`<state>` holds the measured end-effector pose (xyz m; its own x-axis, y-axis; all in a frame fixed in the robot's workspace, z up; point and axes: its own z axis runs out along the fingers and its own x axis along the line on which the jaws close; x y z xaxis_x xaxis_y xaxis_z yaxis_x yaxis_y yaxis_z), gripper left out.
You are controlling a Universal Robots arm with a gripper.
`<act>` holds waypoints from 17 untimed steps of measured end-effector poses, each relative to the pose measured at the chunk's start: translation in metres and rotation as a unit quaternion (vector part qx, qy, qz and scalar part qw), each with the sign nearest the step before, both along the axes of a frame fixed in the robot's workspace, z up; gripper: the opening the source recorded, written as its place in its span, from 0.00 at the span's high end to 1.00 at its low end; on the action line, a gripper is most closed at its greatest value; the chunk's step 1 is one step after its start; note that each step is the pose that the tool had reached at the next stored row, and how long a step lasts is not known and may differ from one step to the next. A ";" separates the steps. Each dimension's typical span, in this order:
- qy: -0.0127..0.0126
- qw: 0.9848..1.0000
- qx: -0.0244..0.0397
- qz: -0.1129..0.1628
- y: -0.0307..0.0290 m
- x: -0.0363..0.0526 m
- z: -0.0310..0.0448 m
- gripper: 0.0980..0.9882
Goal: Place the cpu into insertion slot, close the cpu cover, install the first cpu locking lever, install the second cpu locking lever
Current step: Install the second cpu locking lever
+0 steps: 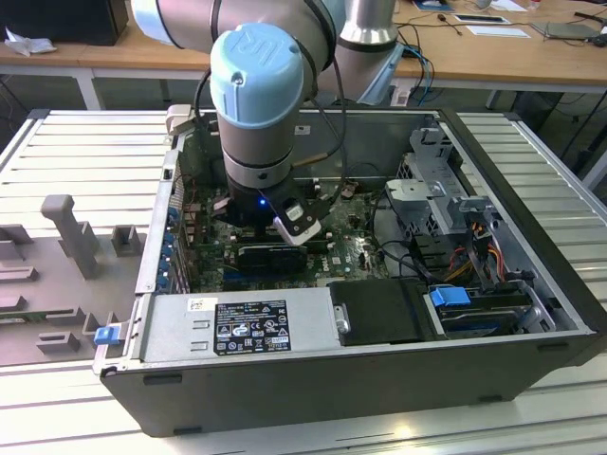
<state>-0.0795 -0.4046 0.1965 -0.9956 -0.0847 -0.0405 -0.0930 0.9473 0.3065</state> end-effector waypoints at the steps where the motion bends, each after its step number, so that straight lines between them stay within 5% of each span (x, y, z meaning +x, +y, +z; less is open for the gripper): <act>1: 0.000 1.000 0.001 0.000 0.0000 0.0001 -0.0009 0.99; 7: 0.000 1.000 0.006 0.000 -0.0001 -0.0002 -0.0035 0.99; 13: 0.000 1.000 0.006 0.000 0.0001 -0.0007 0.0196 0.99; 14: 0.000 1.000 0.006 0.000 0.0001 -0.0010 0.0285 0.99; 17: 0.000 1.000 0.006 0.000 0.0001 -0.0011 0.0354 0.99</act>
